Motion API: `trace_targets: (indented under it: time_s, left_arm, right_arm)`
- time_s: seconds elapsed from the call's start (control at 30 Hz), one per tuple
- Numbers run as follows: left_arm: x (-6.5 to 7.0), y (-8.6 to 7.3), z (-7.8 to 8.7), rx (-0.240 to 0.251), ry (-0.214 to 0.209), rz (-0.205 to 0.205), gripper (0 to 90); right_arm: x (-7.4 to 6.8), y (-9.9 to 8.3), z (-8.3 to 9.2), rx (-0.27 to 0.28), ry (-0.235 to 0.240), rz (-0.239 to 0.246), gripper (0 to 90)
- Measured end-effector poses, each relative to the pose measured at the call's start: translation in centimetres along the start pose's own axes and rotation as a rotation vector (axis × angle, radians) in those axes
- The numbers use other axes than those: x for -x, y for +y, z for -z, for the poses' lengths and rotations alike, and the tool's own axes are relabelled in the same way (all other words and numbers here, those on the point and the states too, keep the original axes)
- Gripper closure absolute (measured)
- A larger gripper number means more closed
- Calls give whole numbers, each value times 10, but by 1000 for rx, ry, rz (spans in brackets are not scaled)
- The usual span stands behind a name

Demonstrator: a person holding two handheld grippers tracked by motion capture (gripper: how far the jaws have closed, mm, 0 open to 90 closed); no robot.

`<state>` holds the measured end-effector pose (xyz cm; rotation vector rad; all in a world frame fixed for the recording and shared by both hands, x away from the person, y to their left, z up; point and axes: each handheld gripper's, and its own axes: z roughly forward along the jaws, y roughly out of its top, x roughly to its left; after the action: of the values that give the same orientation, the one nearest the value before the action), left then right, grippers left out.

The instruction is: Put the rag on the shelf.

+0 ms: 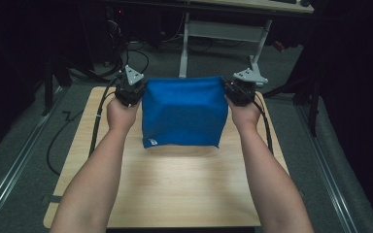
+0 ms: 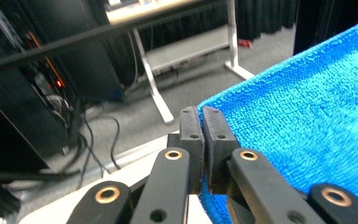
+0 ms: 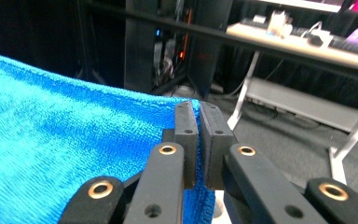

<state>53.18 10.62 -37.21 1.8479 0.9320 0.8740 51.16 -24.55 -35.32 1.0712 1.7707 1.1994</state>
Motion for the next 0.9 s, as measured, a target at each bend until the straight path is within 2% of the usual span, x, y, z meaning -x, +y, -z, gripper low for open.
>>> trace_targets:
  time_s: [0.1,0.13,0.2,0.47,0.7,0.9]
  left_arm:
    - [0,-11,-4,-21,-20,9,880]
    - [2,-19,-6,-36,-32,9,880]
    - [4,-27,-9,-49,-45,9,880]
    - [12,-56,-17,-106,-101,22,879]
    - [20,-74,-15,-120,-139,29,879]
    - [28,-83,-14,-123,-170,31,879]
  right_arm:
    - [-1,-8,-5,-23,5,7,872]
    - [-1,-18,-9,-51,18,-10,873]
    - [-1,-24,-11,-63,30,-31,872]
    - [-3,-57,-18,-116,47,-54,872]
    - [-9,-86,-20,-142,71,-81,871]
    - [-14,-98,-20,-154,86,-94,871]
